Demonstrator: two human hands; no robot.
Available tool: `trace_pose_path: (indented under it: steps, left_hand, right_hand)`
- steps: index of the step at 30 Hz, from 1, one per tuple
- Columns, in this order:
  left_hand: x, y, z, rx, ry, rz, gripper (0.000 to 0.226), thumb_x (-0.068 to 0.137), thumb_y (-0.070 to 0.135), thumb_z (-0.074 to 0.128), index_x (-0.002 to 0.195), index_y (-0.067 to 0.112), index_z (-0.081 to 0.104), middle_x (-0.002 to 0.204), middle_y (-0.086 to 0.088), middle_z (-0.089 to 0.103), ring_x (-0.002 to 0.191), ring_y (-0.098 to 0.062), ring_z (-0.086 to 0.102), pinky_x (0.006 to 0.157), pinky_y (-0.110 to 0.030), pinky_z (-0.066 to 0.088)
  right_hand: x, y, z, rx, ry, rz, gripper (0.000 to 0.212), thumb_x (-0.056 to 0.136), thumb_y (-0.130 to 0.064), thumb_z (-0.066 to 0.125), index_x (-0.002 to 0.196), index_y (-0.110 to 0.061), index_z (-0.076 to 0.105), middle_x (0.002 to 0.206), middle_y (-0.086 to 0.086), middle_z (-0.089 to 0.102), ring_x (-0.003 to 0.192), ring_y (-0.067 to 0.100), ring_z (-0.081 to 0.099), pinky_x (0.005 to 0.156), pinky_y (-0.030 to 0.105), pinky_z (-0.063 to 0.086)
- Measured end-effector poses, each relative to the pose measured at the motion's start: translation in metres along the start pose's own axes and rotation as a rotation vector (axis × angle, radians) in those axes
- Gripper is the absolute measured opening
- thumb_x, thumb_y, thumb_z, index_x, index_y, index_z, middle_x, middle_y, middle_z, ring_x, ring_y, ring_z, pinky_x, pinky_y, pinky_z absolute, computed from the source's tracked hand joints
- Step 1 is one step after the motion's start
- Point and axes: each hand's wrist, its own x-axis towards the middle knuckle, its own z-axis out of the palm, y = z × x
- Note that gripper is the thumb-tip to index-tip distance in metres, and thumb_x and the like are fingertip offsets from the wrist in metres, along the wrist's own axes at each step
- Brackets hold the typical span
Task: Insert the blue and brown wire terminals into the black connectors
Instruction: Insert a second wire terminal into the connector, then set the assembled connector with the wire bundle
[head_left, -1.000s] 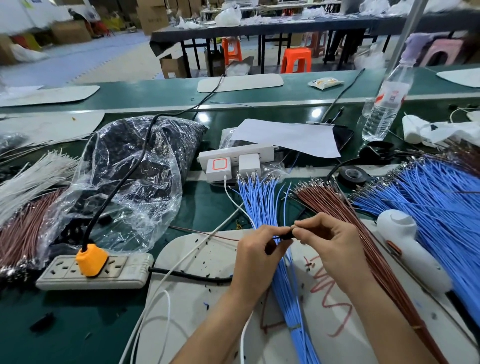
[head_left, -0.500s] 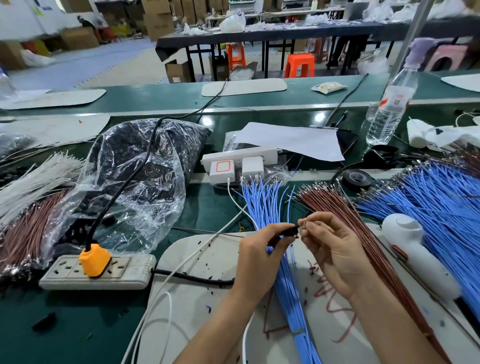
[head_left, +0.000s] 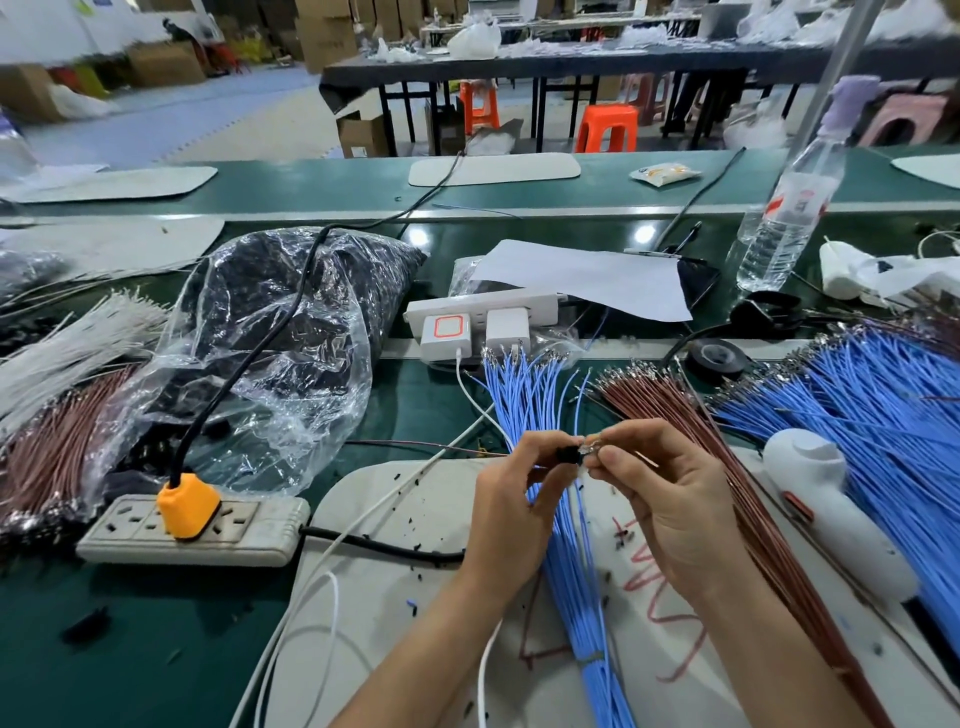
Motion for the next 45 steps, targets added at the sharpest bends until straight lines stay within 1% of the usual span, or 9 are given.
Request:
trace_pose_path:
  steps: [4,9,13,16,22,29,34,40,45]
  left_hand:
    - [-0.001,0.000,0.000,0.027,-0.002,0.005,0.015,0.086,0.006,0.066,0.101,0.008,0.065,0.089,0.007,0.070,0.080,-0.009,0.067,0.074,-0.026,0.055]
    - [-0.001,-0.001,0.000,0.167,0.009,0.105,0.014,0.085,0.009,0.067,0.099,0.011,0.066,0.085,0.009,0.064,0.062,-0.008,0.053,0.062,-0.022,0.048]
    - [0.001,0.000,0.001,0.231,0.037,0.105,0.018,0.080,0.006,0.071,0.096,0.012,0.068,0.080,0.024,0.055,0.058,0.001,0.042,0.061,-0.006,0.037]
    - [0.000,-0.001,0.000,0.248,0.009,0.072,0.018,0.080,0.010,0.071,0.098,0.013,0.070,0.082,0.014,0.064,0.061,0.006,0.043,0.063,-0.010,0.039]
    - [0.000,-0.003,-0.001,0.170,-0.004,-0.008,0.020,0.080,0.011,0.072,0.099,0.011,0.072,0.086,0.013,0.068,0.066,0.010,0.051,0.065,-0.007,0.041]
    - [-0.001,-0.005,0.000,0.247,0.006,0.065,0.017,0.079,0.011,0.070,0.096,0.006,0.072,0.085,0.000,0.072,0.072,0.016,0.046,0.070,-0.001,0.037]
    - [-0.002,-0.008,0.000,0.288,0.005,0.103,0.016,0.081,0.009,0.070,0.096,0.006,0.071,0.085,-0.001,0.070,0.073,0.014,0.044,0.071,-0.001,0.036]
    - [-0.001,-0.005,-0.001,0.095,0.019,-0.020,0.017,0.084,0.008,0.066,0.100,0.011,0.069,0.089,0.008,0.072,0.077,-0.004,0.066,0.071,-0.022,0.055]
    - [0.000,0.001,-0.002,-0.012,0.038,-0.038,0.024,0.087,0.000,0.064,0.101,0.020,0.064,0.094,0.005,0.072,0.084,-0.006,0.071,0.074,-0.020,0.055]
  right_hand:
    - [-0.003,0.004,0.001,-0.371,0.020,-0.175,0.024,0.077,0.010,0.069,0.081,-0.013,0.069,0.078,0.004,0.071,0.072,0.013,0.069,0.070,0.015,0.053]
    - [-0.003,0.007,-0.001,-0.922,-0.016,-0.622,0.015,0.076,0.007,0.070,0.083,-0.006,0.067,0.082,-0.003,0.065,0.075,0.006,0.061,0.071,0.018,0.051]
    - [0.000,0.006,-0.004,-0.696,-0.011,-0.339,0.025,0.074,0.011,0.072,0.081,-0.013,0.070,0.077,-0.004,0.070,0.075,0.009,0.066,0.073,0.018,0.053]
    - [0.004,0.004,-0.008,-0.397,0.016,-0.078,0.026,0.075,0.011,0.071,0.074,-0.015,0.071,0.075,0.003,0.073,0.069,0.010,0.068,0.067,0.015,0.052]
    - [0.007,0.004,-0.009,0.004,0.006,0.157,0.014,0.060,-0.008,0.073,0.071,-0.016,0.076,0.072,0.007,0.072,0.068,0.011,0.068,0.065,0.016,0.053]
    - [0.002,0.009,-0.009,-0.686,-0.025,-0.271,0.024,0.075,0.006,0.074,0.079,-0.017,0.068,0.077,-0.006,0.070,0.075,0.006,0.067,0.071,0.014,0.051]
    - [0.003,0.006,-0.011,-0.850,-0.058,-0.403,0.026,0.074,0.006,0.076,0.081,-0.018,0.067,0.082,-0.010,0.068,0.079,0.002,0.065,0.072,0.010,0.049]
    - [0.003,-0.004,-0.013,-0.555,0.012,-0.267,0.021,0.081,-0.001,0.069,0.083,-0.022,0.067,0.078,-0.005,0.069,0.068,0.007,0.063,0.064,0.011,0.048]
    - [0.001,-0.013,-0.010,-0.428,0.084,-0.257,0.007,0.077,-0.025,0.066,0.083,-0.024,0.069,0.073,-0.003,0.070,0.062,0.006,0.062,0.062,0.012,0.050]
